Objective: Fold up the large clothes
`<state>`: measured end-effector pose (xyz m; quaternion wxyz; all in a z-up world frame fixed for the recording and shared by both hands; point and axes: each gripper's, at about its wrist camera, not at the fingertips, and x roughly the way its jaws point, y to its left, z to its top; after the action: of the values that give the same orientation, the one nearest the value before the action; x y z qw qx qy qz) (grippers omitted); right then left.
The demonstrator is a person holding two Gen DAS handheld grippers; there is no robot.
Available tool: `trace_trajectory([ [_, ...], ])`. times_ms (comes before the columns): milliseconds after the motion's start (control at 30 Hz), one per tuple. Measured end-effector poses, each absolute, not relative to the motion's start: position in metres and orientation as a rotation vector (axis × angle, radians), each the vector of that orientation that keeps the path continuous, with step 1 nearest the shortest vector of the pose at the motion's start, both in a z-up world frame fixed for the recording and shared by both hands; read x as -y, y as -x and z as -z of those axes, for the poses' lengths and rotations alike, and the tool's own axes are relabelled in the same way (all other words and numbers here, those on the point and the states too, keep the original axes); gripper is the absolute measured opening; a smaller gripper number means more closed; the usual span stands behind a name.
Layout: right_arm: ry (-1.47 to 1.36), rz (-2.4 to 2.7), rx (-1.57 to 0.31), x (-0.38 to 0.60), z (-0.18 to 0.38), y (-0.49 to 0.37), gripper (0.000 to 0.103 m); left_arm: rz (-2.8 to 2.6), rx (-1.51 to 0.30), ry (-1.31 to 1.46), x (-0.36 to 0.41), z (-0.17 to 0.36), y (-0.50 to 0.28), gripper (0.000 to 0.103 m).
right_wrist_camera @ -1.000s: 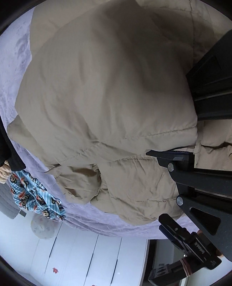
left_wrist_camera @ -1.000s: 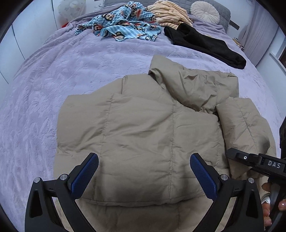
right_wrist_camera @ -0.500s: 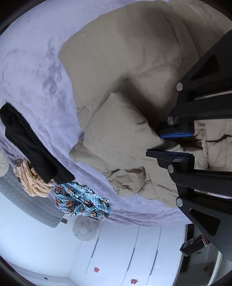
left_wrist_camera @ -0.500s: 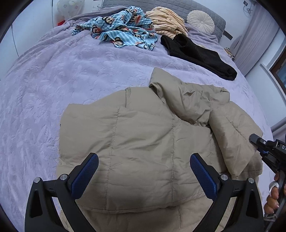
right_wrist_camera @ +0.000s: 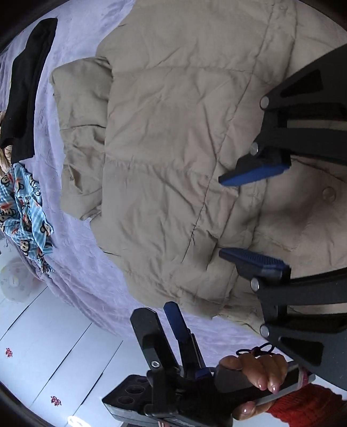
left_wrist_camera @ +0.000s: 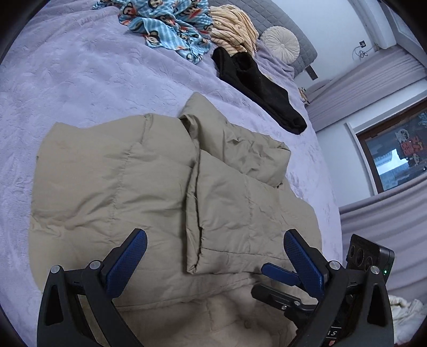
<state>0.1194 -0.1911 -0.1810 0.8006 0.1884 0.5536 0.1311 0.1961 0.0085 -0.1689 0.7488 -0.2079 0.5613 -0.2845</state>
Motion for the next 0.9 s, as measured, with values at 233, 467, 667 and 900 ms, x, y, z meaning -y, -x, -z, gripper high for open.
trace_trajectory([
  [233, -0.473, -0.131, -1.191, 0.266, 0.179, -0.063, 0.061, 0.626, -1.318, 0.410, 0.035, 0.205, -0.206, 0.102],
  [467, -0.504, -0.026, -1.193, 0.310, 0.193, -0.032, 0.061, 0.697, -1.377, 0.418, 0.082, 0.209, -0.212, 0.007],
  [667, -0.380, 0.005, -1.163, 0.321, 0.192, -0.038, 0.061, 0.786, -1.137, 0.503, 0.069, 0.124, -0.211, 0.007],
  [900, -0.330, 0.136, -1.089, 0.369, 0.181, -0.037, 0.059, 0.717, -1.151, 0.408, 0.047, 0.121, -0.210, 0.007],
])
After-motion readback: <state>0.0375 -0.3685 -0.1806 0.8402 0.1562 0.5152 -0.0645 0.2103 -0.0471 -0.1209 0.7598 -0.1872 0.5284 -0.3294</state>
